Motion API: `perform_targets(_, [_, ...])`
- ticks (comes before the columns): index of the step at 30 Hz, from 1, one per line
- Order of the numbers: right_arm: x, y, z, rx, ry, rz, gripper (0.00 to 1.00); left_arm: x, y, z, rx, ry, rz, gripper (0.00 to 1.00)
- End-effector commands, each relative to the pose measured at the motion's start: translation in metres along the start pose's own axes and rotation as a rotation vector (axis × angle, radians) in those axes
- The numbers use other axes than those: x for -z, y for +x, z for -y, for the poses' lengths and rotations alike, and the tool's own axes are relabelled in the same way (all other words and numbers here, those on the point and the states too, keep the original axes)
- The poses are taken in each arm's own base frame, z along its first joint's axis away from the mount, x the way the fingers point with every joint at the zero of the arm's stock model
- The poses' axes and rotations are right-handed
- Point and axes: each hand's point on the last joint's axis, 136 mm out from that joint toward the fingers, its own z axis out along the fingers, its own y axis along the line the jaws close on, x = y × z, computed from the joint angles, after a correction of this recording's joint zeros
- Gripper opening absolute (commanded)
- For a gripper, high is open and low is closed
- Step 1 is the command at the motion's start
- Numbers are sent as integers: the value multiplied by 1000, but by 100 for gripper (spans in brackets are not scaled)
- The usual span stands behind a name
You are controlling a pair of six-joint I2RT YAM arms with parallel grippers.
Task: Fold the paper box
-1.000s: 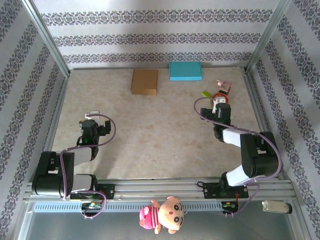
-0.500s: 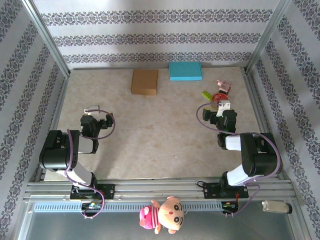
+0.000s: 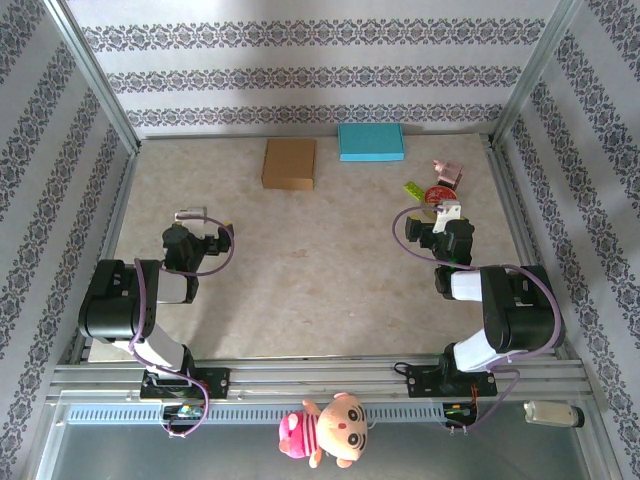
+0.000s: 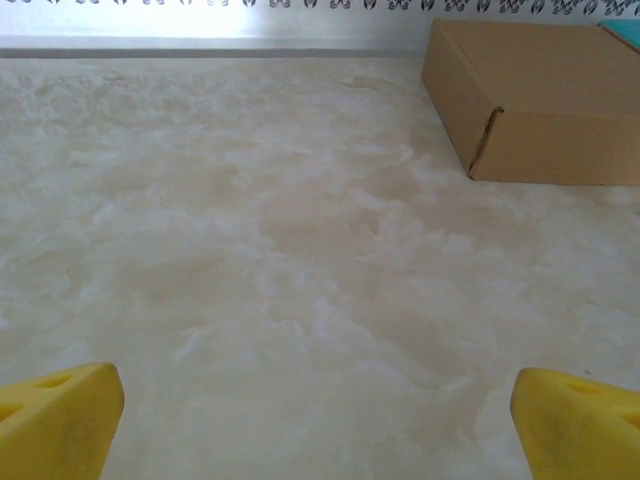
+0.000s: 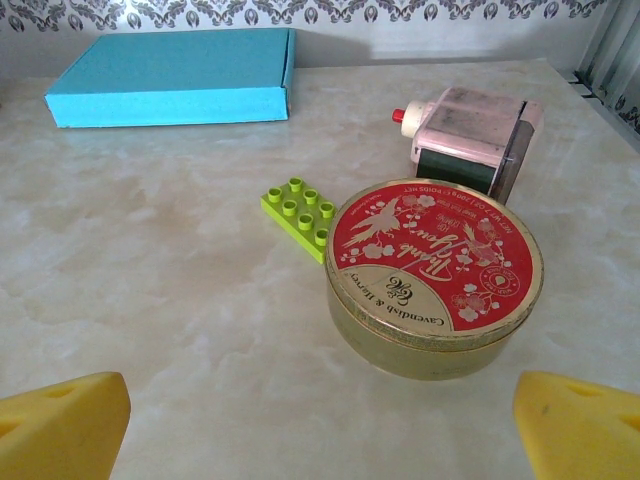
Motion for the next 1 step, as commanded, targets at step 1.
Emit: perform_targets(1, [1,-11,-5,16,-11,43,98,-2,-4,7,-22,30,4,99])
